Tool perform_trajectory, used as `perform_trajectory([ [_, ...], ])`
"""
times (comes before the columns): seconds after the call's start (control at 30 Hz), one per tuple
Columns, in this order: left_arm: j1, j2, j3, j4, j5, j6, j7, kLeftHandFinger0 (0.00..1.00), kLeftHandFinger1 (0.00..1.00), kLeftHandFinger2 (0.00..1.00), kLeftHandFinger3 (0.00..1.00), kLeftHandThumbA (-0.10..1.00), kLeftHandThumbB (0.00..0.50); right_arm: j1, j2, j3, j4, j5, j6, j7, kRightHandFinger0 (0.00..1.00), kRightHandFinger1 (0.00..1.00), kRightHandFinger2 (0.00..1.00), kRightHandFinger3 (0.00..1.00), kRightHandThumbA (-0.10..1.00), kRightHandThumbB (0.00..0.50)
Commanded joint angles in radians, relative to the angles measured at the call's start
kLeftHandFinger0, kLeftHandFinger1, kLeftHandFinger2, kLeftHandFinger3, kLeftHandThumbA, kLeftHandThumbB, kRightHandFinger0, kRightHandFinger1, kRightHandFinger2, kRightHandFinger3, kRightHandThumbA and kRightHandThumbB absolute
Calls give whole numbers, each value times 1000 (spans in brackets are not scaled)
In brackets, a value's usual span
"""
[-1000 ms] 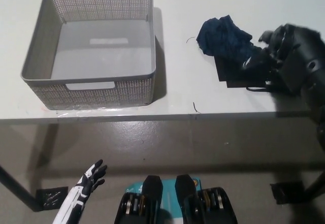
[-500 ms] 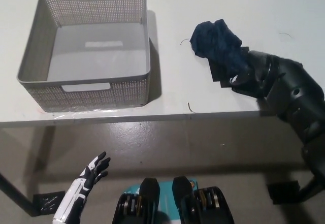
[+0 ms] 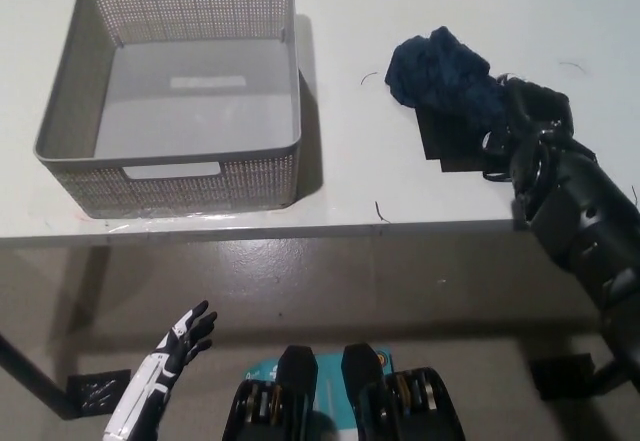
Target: Use the right hand to pick up a umbrella on the right side and place it into a container on the lft side
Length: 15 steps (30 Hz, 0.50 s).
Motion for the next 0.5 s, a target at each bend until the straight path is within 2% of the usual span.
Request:
perform_trajectory([
  [0.0,7,16,10,-24,-2,-25,-1,1000,1000,1000,1000,1000,53,-64,33,-71,-52,73,-215,-201,0,243,706,687,-100,143],
  [0.03,9,16,9,-25,-6,-21,-4,1000,1000,1000,1000,1000,55,-80,32,-80,-68,76,-230,-211,0,216,679,650,-100,149],
  [0.07,9,18,9,-22,-6,-23,-5,1000,1000,1000,1000,1000,55,-92,34,-88,-79,78,-233,-211,0,211,684,708,-100,155],
  [0.13,14,19,9,-17,-8,-26,-7,1000,1000,1000,1000,1000,55,-117,39,-104,-102,85,-251,-208,0,232,712,683,-100,158],
  [0.2,20,19,7,-11,-8,-34,-10,1000,1000,1000,1000,1000,45,-143,41,-96,-137,68,-283,-210,0,250,764,763,-100,154],
  [0.23,21,17,7,-9,-9,-37,-8,1000,1000,1000,1000,1000,44,-156,47,-99,-149,68,-266,-204,0,247,773,777,-100,133],
  [0.33,26,14,5,-5,0,-46,-4,1000,1000,1000,1000,1000,46,-212,72,-110,-216,72,-271,-177,0,263,771,779,-100,140],
  [0.37,29,13,5,-11,3,-39,-2,1000,1000,1000,1000,1000,46,-228,85,-114,-237,75,-260,-166,0,257,755,740,-100,153],
  [0.4,31,13,5,-18,4,-29,-1,1000,1000,1000,1000,1000,47,-242,96,-116,-257,78,-253,-149,0,252,734,691,-100,219],
  [0.43,32,13,6,-21,5,-24,0,1000,1000,1000,1000,1000,48,-251,102,-109,-272,71,-245,-145,0,250,714,633,-100,254],
  [0.47,35,13,5,-22,9,-21,2,1000,1000,1000,1000,1000,46,-263,112,-94,-292,49,-230,-151,0,238,693,600,-100,231],
])
